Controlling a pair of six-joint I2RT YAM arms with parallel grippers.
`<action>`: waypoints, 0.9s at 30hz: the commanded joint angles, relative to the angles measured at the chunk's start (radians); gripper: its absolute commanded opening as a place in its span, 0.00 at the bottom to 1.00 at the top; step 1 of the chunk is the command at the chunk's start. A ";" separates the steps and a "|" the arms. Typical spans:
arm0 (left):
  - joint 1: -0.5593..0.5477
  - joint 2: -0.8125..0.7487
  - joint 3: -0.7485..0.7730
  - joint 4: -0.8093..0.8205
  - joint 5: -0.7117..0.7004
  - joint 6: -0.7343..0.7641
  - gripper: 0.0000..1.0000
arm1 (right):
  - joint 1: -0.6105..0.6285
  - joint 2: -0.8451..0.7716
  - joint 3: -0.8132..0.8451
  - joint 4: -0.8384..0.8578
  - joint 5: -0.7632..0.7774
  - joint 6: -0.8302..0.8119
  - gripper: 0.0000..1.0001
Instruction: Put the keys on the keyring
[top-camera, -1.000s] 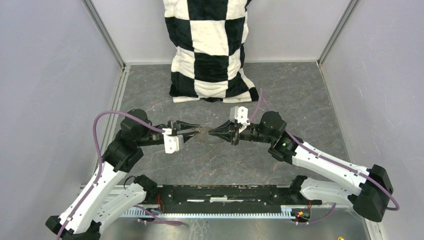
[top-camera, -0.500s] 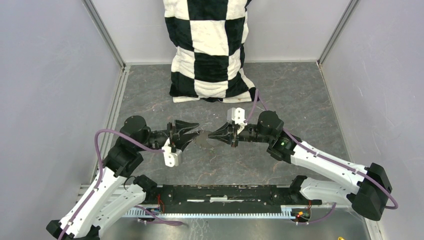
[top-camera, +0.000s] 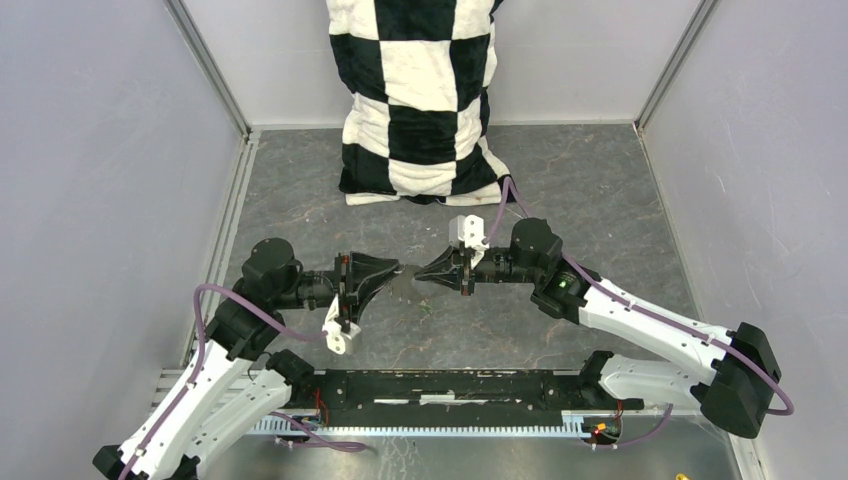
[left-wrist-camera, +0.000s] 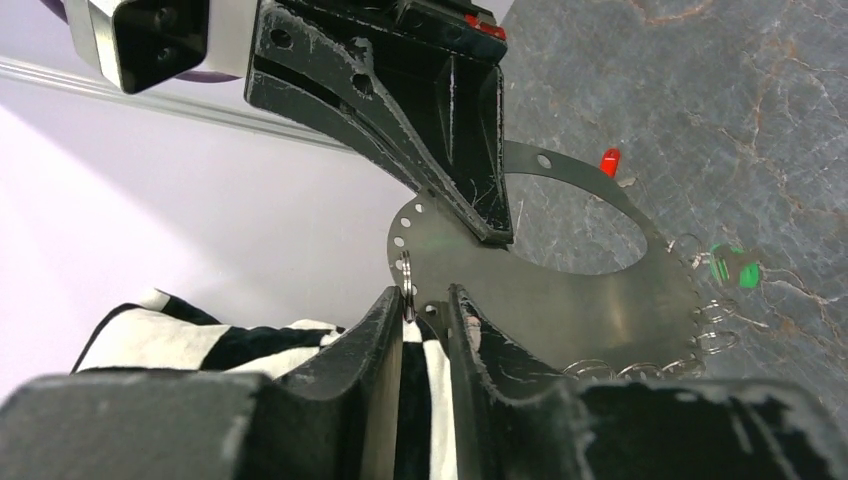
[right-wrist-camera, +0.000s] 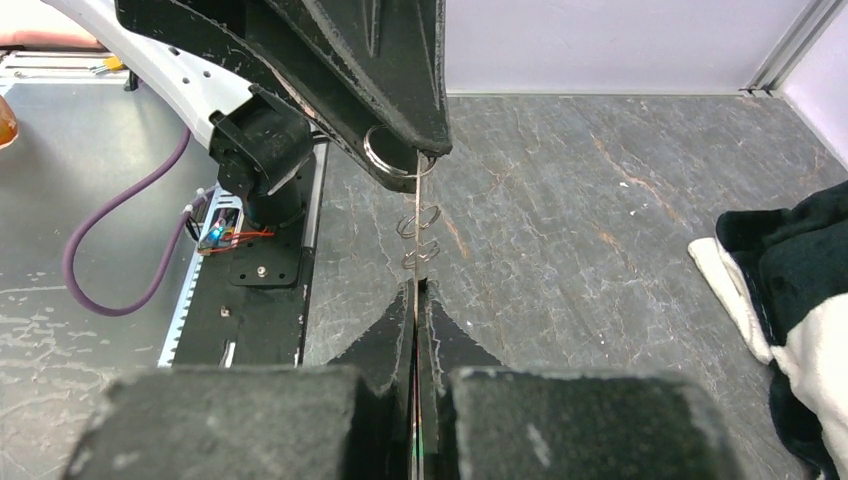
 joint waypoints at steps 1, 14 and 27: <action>-0.001 0.009 0.032 -0.063 0.018 0.127 0.26 | 0.006 -0.005 0.063 0.015 -0.022 -0.009 0.01; -0.001 -0.011 0.035 -0.099 0.037 0.202 0.16 | 0.006 -0.003 0.077 -0.025 -0.041 -0.032 0.00; -0.001 -0.010 0.061 -0.099 0.081 0.135 0.02 | 0.006 0.021 0.115 -0.105 -0.085 -0.090 0.13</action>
